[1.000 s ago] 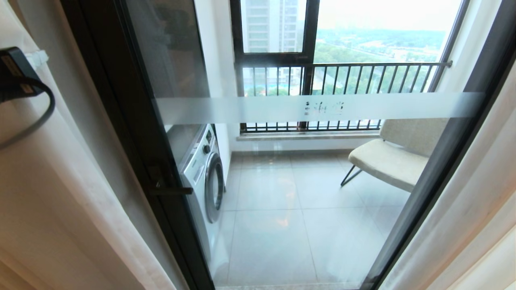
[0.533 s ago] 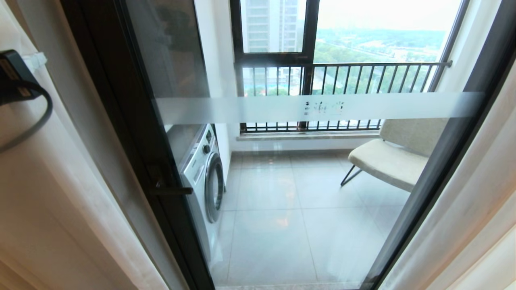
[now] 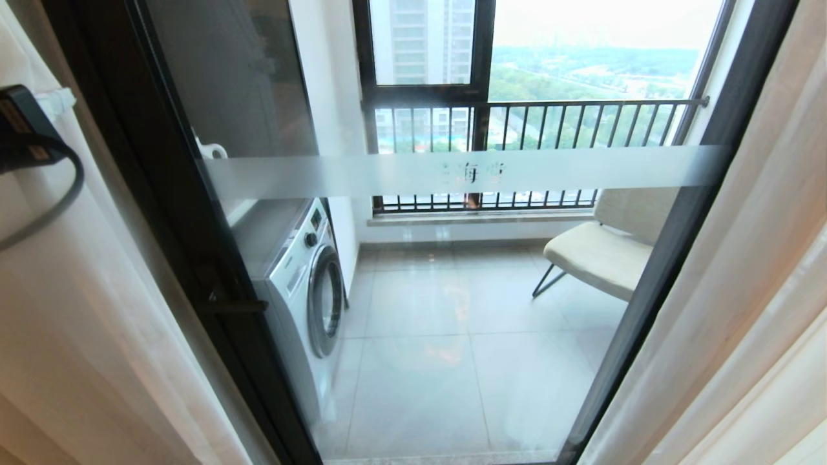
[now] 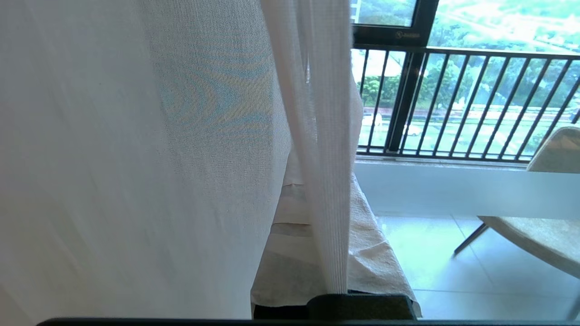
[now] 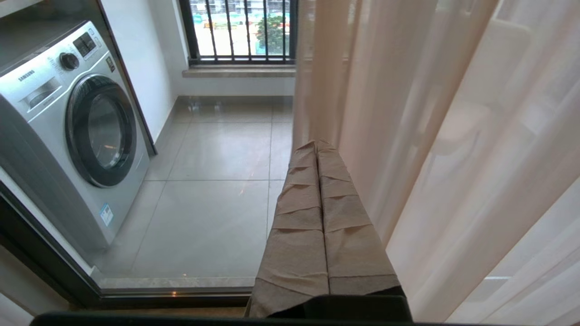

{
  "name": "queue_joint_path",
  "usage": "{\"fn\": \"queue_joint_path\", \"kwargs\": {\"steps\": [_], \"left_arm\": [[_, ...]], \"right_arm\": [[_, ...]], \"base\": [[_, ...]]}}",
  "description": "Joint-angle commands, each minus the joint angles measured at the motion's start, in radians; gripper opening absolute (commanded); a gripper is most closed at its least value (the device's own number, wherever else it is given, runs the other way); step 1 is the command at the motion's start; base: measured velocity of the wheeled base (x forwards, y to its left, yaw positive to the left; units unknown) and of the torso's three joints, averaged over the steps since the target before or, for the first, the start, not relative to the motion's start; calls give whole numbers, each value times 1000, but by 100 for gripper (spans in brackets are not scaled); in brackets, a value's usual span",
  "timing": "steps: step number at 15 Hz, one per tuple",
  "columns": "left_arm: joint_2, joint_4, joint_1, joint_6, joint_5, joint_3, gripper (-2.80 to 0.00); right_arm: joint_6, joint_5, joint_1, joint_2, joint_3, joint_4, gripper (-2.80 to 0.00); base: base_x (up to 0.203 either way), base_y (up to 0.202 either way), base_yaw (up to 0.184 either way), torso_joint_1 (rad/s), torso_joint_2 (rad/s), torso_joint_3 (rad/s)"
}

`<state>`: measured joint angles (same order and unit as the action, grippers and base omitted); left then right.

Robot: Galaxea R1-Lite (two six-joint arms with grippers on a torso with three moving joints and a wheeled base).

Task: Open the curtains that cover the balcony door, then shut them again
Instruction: Close the inner curtains on both sides

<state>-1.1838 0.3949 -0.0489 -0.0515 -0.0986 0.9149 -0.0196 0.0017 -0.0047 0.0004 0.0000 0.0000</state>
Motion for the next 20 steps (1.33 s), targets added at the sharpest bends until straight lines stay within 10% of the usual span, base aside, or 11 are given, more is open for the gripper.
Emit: {"fn": "queue_joint_path", "kwargs": {"steps": [1,20], "left_arm": [[0,2,0,-1,-1,-2,-280],[-3,4,0,-1,2,-19,-280]], "right_arm": [[0,0,0,0,0,0,-280],[0,0,0,0,0,0,-280]], "base": [[0,-187,1,7,7,2],[0,-190,2,3,2,3]]}}
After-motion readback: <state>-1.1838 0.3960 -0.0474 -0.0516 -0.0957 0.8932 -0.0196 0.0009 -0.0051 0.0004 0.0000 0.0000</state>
